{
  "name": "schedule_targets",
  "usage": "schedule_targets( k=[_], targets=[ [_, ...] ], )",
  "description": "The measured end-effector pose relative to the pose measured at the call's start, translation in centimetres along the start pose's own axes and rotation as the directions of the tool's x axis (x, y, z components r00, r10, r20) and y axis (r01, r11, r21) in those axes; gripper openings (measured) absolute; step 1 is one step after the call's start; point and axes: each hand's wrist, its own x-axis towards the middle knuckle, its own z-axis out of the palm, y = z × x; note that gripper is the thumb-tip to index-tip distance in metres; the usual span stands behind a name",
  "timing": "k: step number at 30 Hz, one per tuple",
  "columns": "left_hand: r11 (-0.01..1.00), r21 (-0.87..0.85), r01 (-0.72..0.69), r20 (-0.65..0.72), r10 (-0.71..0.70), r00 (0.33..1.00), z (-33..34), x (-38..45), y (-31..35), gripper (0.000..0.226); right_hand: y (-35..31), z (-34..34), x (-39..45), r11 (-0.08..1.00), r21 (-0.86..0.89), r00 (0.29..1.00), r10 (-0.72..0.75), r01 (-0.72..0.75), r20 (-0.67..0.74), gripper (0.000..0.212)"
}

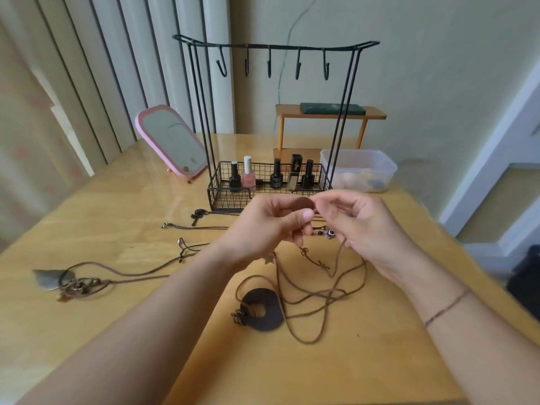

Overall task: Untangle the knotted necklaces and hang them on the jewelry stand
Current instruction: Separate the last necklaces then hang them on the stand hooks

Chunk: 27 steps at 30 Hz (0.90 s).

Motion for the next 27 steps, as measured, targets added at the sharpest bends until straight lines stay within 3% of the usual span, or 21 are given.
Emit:
schedule_targets(
  k=[2, 4, 6, 7, 8, 10, 12, 14, 17, 20, 24, 27],
  targets=[
    [0.999, -0.005, 0.040, -0.034, -0.040, 0.999, -1.5, -0.7, -0.4, 0.017, -0.8, -0.6, 0.3, 0.981, -0.195, 1.000, -0.013, 0.017, 0.019, 0.026],
    [0.994, 0.014, 0.104, -0.107, -0.102, 0.989, -3.4, -1.6, -1.3, 0.018, -1.5, -1.5, 0.5, 0.836, -0.548, 0.998, 0.035, -0.001, 0.052, 0.029],
    [0.969, 0.183, 0.167, -0.251, -0.118, 0.961, -5.1, -2.5, -2.1, 0.025, -2.4, -1.7, 0.2, 0.649, -0.760, 0.988, 0.114, 0.004, 0.102, 0.032],
    [0.926, 0.321, 0.200, -0.317, -0.094, 0.944, -5.5, -2.8, -2.1, 0.026, -2.7, -1.5, 0.0, 0.609, -0.793, 0.983, 0.135, 0.017, 0.126, 0.034],
    [0.864, 0.456, 0.213, -0.336, -0.054, 0.940, -5.4, -2.8, -1.8, 0.026, -3.0, -1.1, 0.0, 0.601, -0.798, 0.978, 0.142, 0.039, 0.154, 0.035],
    [0.827, 0.548, 0.126, -0.194, -0.021, 0.981, -4.1, -2.7, -0.1, 0.038, -3.8, 0.1, 0.2, 0.668, -0.738, 0.976, 0.082, 0.096, 0.201, 0.034],
    [0.948, 0.319, -0.008, 0.069, -0.015, 0.998, -2.0, -2.2, 2.0, 0.042, -4.8, 1.2, 1.0, 0.737, -0.662, 0.986, -0.040, 0.138, 0.161, 0.032],
    [0.988, 0.133, -0.078, 0.198, 0.051, 0.979, -0.5, -1.5, 3.3, 0.028, -6.2, 1.3, 1.9, 0.772, -0.615, 0.987, -0.136, 0.157, 0.081, 0.033],
    [0.993, -0.068, -0.093, 0.173, 0.103, 0.979, -1.7, -1.2, 4.4, 0.024, -8.5, -0.1, 2.4, 0.776, -0.604, 0.977, -0.214, 0.180, 0.016, 0.053],
    [0.979, -0.197, -0.057, 0.145, 0.087, 0.986, -5.0, -1.9, 4.9, 0.028, -9.5, -2.0, 2.3, 0.734, -0.659, 0.986, -0.101, 0.165, 0.134, 0.072],
    [0.998, 0.043, -0.050, 0.053, 0.048, 0.997, -11.1, -3.8, 5.3, 0.038, -8.4, -5.0, 2.2, 0.699, -0.699, 0.971, 0.029, 0.150, 0.238, 0.063],
    [0.985, 0.161, -0.057, -0.146, 0.081, 0.986, -15.6, -5.7, 5.3, 0.049, -6.8, -7.3, 1.6, 0.831, -0.547, 0.951, 0.083, 0.099, 0.297, 0.071]
  ],
)
